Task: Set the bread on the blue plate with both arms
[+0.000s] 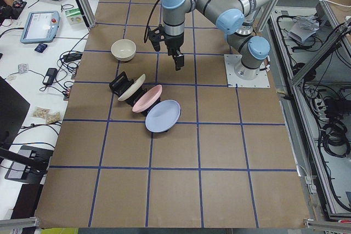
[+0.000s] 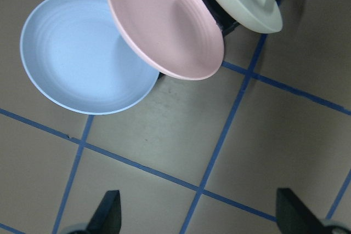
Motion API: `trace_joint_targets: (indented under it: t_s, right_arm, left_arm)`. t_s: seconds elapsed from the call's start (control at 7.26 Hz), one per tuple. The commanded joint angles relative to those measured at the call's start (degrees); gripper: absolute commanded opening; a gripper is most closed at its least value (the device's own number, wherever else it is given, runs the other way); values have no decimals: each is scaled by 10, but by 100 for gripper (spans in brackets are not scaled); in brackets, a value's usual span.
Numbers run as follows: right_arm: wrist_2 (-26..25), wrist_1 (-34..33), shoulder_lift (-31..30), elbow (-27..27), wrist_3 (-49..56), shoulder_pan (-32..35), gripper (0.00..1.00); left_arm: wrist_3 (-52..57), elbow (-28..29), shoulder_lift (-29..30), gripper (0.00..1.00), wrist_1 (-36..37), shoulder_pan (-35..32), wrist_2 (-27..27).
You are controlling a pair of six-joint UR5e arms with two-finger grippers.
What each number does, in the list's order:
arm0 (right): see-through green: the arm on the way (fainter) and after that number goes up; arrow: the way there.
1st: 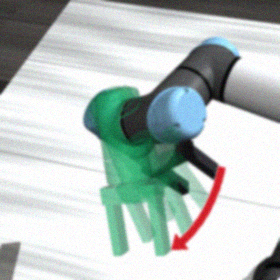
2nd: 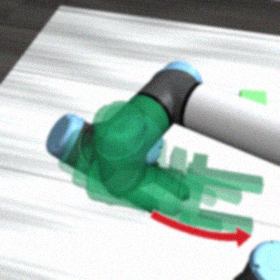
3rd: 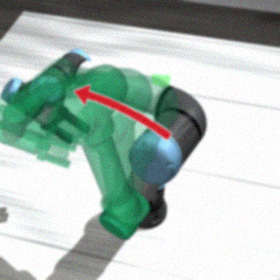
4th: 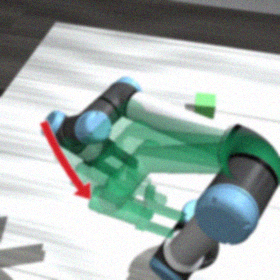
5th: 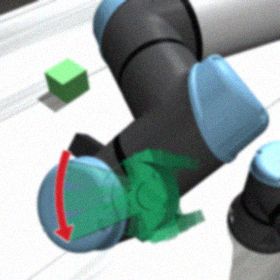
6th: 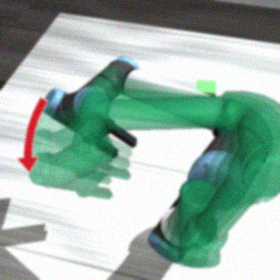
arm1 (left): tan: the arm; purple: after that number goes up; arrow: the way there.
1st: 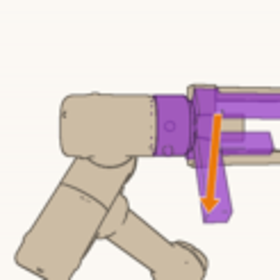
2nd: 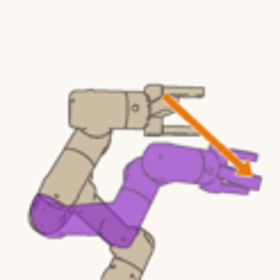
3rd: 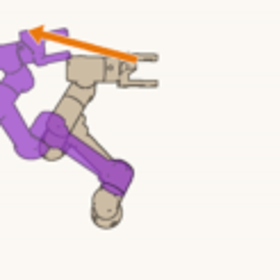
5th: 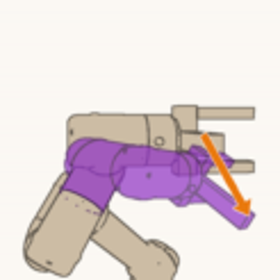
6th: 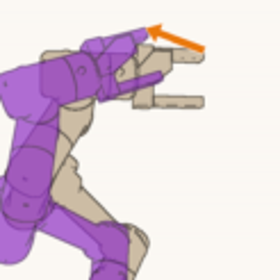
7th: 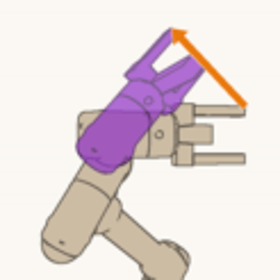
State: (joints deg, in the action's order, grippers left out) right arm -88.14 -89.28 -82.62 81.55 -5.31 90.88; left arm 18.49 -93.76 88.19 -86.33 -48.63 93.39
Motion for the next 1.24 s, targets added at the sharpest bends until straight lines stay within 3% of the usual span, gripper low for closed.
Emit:
trace_joint_targets:
  t_s: [0.0, 0.69, 1.1]
  right_arm:
    - [-1, 0, 0, 0, 0, 0, 100]
    - [0, 0, 0, 0, 0, 0, 100]
    - [1, 0, 0, 0, 0, 0, 100]
  left_arm:
    - [78, 1, 33, 100, 39, 63, -3]
    - [116, 2, 161, 100, 186, 101, -48]
    - [109, 2, 202, 100, 197, 106, -68]
